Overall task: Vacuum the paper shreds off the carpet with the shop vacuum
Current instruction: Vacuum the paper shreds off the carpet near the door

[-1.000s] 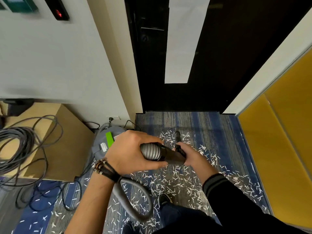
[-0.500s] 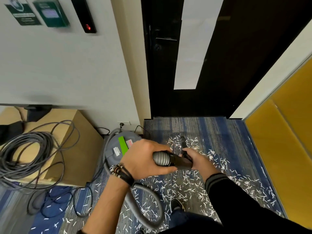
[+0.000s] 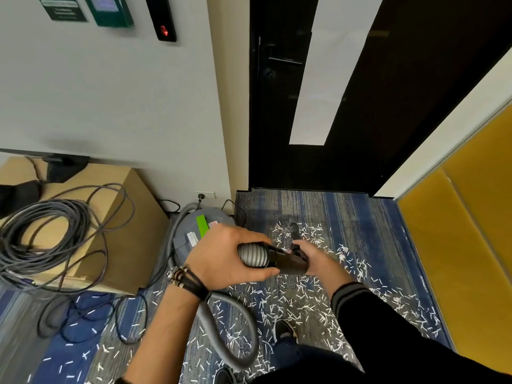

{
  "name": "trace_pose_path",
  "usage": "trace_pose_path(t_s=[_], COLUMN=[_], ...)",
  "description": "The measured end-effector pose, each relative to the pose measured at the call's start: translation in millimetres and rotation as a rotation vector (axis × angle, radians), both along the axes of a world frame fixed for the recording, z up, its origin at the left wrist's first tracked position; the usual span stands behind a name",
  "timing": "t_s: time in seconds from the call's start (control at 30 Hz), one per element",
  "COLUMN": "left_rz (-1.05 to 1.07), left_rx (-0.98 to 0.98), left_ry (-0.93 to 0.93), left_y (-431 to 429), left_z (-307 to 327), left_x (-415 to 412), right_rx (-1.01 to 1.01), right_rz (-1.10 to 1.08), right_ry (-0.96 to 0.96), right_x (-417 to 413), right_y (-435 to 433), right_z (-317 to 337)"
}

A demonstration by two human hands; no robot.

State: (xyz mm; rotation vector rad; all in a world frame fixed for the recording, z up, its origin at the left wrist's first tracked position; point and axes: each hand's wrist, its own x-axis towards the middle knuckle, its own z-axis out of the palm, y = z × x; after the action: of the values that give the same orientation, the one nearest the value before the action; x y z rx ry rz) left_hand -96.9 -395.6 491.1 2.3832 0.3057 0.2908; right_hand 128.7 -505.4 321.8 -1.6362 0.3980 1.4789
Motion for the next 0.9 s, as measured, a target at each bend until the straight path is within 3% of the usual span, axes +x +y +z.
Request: trace_pose_path(t_s=[0.17, 0.27, 0.37, 0.57, 0.7, 0.9], left_rz=[0.007, -0.016, -0.06, -0.003, -0.039, -0.045], left_rx=[0.016, 0.051, 0.051, 0.029, 0.101, 0.037], left_ry=[-0.001, -0.002, 0.001, -0.101, 0.005, 0.049], left_y=[-3.9, -6.0, -9.8, -12.0, -23.3, -19.0], left_z=[3.3, 15.2, 23.1, 29.4, 14.8, -3.9], left_x=[-21.1, -32.1, -38.7, -53.9, -48.0, -65.2], right_rx=[-0.059, 0.018, 0.149, 0.024, 0.02, -0.035], right_rz=[0.138, 0.158, -0.099, 0.036, 0.027, 0.008], right_ry=[-0.012, 0.022, 0.081, -0.055, -0.058, 0.004], right_x=[-25.5, -50.2, -75.6, -64.5, -50.9, -74.7], right_y=[6.1, -9.1, -27.4, -17.0, -14.6, -15.5], right_z=[1.4, 26.9, 40.4, 23.4, 8.2, -18.1])
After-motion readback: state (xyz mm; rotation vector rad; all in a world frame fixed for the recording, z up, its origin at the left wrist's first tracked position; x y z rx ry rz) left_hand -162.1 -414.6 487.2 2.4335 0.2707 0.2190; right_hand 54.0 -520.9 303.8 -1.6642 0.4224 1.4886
